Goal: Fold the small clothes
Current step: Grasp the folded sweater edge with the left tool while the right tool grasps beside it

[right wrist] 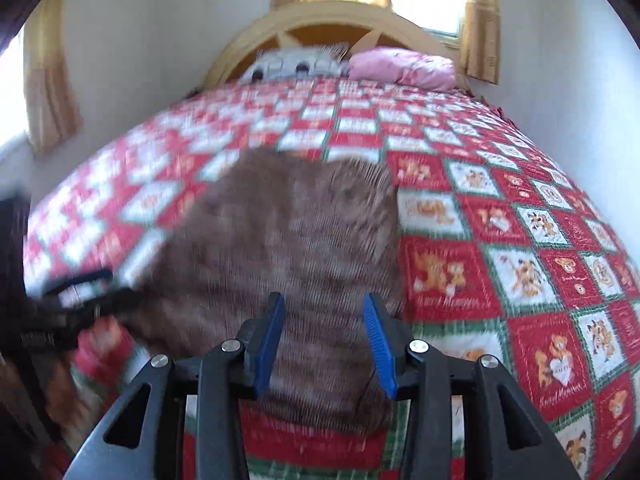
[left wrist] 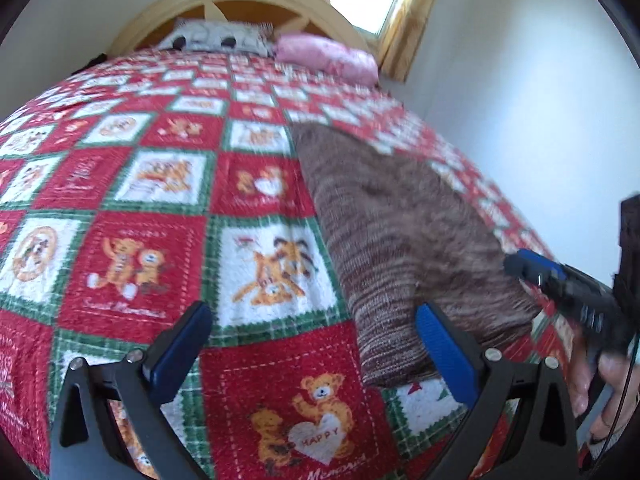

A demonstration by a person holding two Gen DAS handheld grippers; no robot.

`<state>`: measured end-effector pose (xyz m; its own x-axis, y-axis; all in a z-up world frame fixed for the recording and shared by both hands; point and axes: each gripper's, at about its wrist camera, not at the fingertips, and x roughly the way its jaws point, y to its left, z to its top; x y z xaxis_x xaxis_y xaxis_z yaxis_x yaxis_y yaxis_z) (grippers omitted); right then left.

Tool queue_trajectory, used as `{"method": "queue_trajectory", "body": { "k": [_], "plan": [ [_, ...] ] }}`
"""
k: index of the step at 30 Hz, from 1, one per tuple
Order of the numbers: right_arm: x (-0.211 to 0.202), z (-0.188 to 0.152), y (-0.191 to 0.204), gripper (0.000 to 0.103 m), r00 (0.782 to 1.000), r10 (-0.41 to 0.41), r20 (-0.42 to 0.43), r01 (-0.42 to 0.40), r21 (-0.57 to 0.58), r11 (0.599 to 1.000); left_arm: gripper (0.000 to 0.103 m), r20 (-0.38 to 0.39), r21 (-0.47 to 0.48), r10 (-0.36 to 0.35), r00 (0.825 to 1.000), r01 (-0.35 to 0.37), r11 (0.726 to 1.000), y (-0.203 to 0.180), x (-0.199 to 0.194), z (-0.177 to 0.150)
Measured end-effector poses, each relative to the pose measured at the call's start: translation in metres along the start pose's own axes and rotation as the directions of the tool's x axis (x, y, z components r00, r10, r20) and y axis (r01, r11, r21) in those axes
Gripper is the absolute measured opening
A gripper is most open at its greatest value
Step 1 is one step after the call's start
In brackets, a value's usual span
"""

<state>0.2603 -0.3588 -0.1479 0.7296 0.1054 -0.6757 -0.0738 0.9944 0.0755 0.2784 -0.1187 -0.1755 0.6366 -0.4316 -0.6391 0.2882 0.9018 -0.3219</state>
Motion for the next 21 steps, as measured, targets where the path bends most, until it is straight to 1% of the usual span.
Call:
{"method": "queue_trajectory", "body": {
  "k": [1,3,4,5,6,8,9,10,11,12,14,16,19,20,21],
  "plan": [
    [0.006,0.013,-0.004,0.043,0.999,0.033,-0.002,-0.033,0.024,0.999,0.103,-0.005,-0.001,0.003,1.0,-0.003,1.0,0.0,0.001,0.0],
    [0.018,0.033,-0.008,0.043,0.996,0.084,-0.003,-0.084,0.042,0.996,0.103,-0.04,0.006,0.02,0.999,-0.02,1.0,-0.002,0.009,0.001],
    [0.028,0.041,-0.009,0.043,0.994,0.11,-0.025,-0.108,0.051,0.993,0.103,-0.057,0.01,0.026,0.998,-0.025,1.0,-0.003,0.012,0.002],
    [0.041,0.047,-0.01,0.043,0.989,0.132,-0.067,-0.128,0.064,0.99,0.103,-0.064,0.013,0.033,0.997,-0.032,0.999,-0.004,0.014,0.002],
    [0.054,0.051,-0.013,0.043,0.984,0.14,-0.108,-0.132,0.078,0.988,0.103,-0.071,0.015,0.039,0.997,-0.038,0.999,-0.005,0.016,0.003],
    [0.083,0.052,-0.021,0.043,0.98,0.089,-0.179,-0.072,0.096,0.993,0.103,-0.083,0.017,0.048,0.995,-0.047,0.999,-0.005,0.02,0.004],
    [0.098,0.049,-0.027,0.043,0.969,0.074,-0.234,-0.049,0.11,0.993,0.103,-0.084,0.019,0.05,0.995,-0.049,0.999,-0.006,0.02,0.003],
    [0.106,0.045,-0.034,0.043,0.969,0.095,-0.228,-0.061,0.149,0.987,0.103,-0.084,0.022,0.051,0.995,-0.049,0.999,-0.006,0.02,0.003],
    [0.104,0.045,-0.037,0.043,0.972,0.109,-0.208,-0.076,0.162,0.984,0.103,-0.087,0.026,0.054,0.995,-0.052,0.998,-0.007,0.02,0.002],
    [0.101,0.044,-0.038,0.043,0.971,0.12,-0.207,-0.085,0.168,0.982,0.103,-0.088,0.028,0.054,0.995,-0.052,0.998,-0.007,0.02,0.002],
    [0.093,0.044,-0.039,0.043,0.971,0.145,-0.19,-0.113,0.17,0.979,0.103,-0.085,0.023,0.049,0.995,-0.047,0.999,-0.007,0.019,0.003],
    [0.079,0.047,-0.044,0.043,0.974,0.174,-0.144,-0.146,0.185,0.972,0.103,-0.073,0.015,0.043,0.996,-0.042,0.999,-0.007,0.015,0.004],
    [0.07,0.056,-0.059,0.043,0.979,0.174,-0.102,-0.15,0.21,0.966,0.103,-0.037,0.022,0.048,0.998,-0.048,0.999,-0.013,0.005,0.012],
    [0.072,0.057,-0.063,0.047,0.979,0.175,-0.106,-0.148,0.222,0.964,0.103,-0.029,0.026,0.036,0.999,-0.035,0.999,-0.017,0.004,0.014],
    [0.078,0.059,-0.07,0.049,0.977,0.177,-0.121,-0.143,0.25,0.958,0.103,-0.037,0.035,0.022,0.999,-0.021,0.999,-0.022,0.006,0.017]
  ]
}}
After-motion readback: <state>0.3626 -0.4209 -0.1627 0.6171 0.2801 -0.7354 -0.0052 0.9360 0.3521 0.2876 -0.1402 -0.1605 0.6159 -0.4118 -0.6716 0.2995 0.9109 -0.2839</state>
